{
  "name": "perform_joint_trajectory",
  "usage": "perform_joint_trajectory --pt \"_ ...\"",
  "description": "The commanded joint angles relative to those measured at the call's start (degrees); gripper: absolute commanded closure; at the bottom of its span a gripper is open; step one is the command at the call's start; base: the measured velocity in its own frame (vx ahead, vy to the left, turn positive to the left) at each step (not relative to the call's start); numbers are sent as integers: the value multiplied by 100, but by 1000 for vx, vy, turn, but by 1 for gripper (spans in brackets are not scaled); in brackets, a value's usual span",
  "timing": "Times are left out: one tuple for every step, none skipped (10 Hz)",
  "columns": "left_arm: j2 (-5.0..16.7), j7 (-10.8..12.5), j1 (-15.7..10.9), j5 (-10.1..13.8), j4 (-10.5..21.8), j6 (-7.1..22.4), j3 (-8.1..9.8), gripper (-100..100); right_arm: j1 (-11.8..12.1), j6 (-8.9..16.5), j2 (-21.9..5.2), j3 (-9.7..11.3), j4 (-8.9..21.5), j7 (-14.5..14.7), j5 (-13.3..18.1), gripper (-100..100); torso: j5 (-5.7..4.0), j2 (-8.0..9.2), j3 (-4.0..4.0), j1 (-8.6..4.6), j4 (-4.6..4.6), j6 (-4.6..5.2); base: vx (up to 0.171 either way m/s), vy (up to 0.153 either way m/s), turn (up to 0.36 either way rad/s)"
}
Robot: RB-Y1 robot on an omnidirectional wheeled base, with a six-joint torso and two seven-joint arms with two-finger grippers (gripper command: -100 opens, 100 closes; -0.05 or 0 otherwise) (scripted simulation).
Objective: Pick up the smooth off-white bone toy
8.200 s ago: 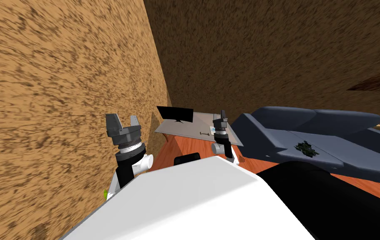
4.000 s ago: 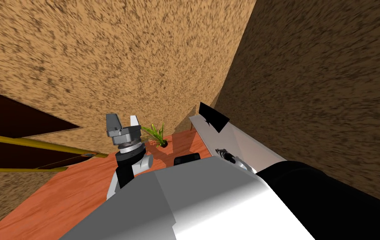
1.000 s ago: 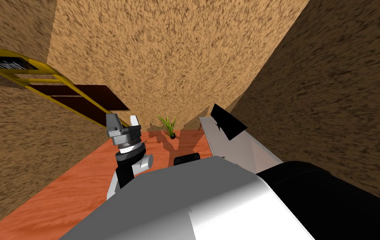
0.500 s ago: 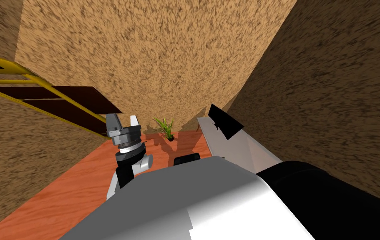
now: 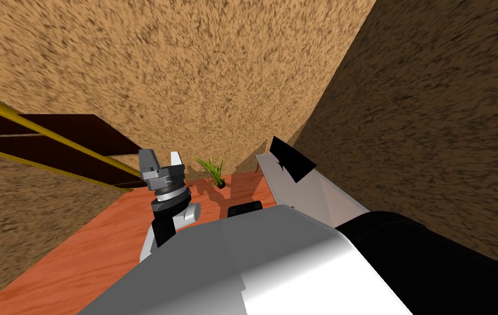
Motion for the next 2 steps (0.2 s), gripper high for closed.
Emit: perform_joint_trajectory --pt "0 0 0 0 0 0 0 0 0 0 0 0 0 0 0 100 0 0 0 0 0 0 27 6 -23" --pt "0 0 -1 0 0 0 0 0 10 5 -3 1 -13 10 0 0 -1 9 5 -2 3 -4 0 0 0"
